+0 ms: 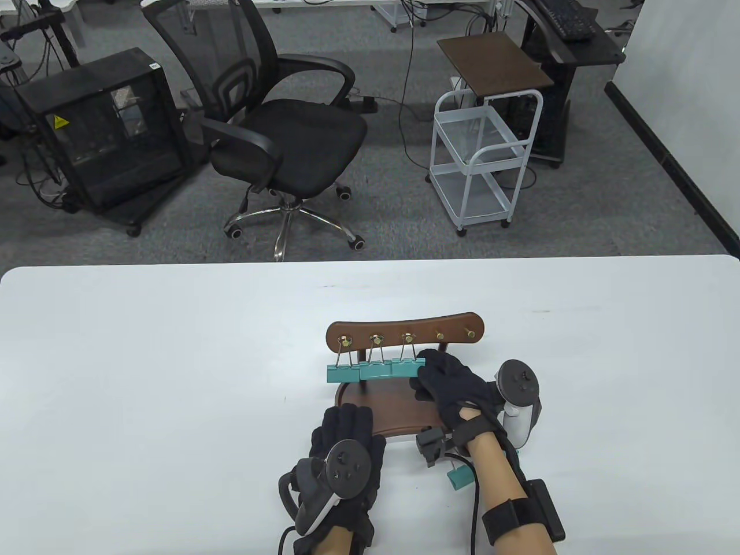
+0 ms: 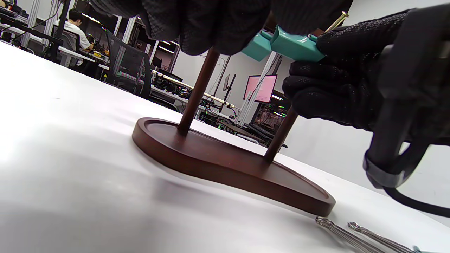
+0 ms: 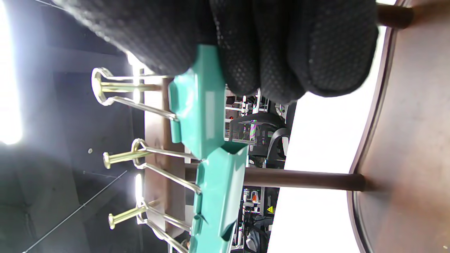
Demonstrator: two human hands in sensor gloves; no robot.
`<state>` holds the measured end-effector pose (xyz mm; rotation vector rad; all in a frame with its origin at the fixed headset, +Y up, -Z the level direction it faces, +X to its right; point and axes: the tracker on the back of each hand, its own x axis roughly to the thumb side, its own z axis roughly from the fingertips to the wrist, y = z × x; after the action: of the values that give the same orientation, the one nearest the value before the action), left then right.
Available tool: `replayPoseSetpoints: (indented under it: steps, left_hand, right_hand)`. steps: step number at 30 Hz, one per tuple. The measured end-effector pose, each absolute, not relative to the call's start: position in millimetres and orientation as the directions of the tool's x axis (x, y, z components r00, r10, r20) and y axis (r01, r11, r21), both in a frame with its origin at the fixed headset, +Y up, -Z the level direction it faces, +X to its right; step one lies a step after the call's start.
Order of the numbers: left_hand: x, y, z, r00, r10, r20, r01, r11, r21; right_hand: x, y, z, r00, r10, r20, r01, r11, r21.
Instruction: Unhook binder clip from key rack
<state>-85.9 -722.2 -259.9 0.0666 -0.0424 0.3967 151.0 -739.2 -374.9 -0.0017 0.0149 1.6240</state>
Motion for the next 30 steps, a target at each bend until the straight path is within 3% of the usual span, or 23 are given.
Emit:
replayPoseSetpoints:
  steps: [20, 23, 30]
  left_hand:
    - [-84.3, -722.0, -260.2, 0.921, 0.385, 0.057, -0.388, 0.920, 0.057]
    - [-84.5, -721.8, -260.4, 0.920, 0.388, 0.054, -0.391, 0.919, 0.058]
    - [-85.3, -721.6, -260.3, 0.922, 0.384, 0.053, -0.387, 0.920, 0.059]
  right_hand:
    - [161.0, -734.6, -361.5, 0.018, 1.000, -0.013, -0.988, 0.020, 0.154]
    - [163.2, -733.5, -354.7, 0.085, 0.996, -0.033, -0.978, 0.090, 0.186]
    - [176.2, -726.8, -337.5, 0.014, 1.000, 0.002, -0.978, 0.014, 0.207]
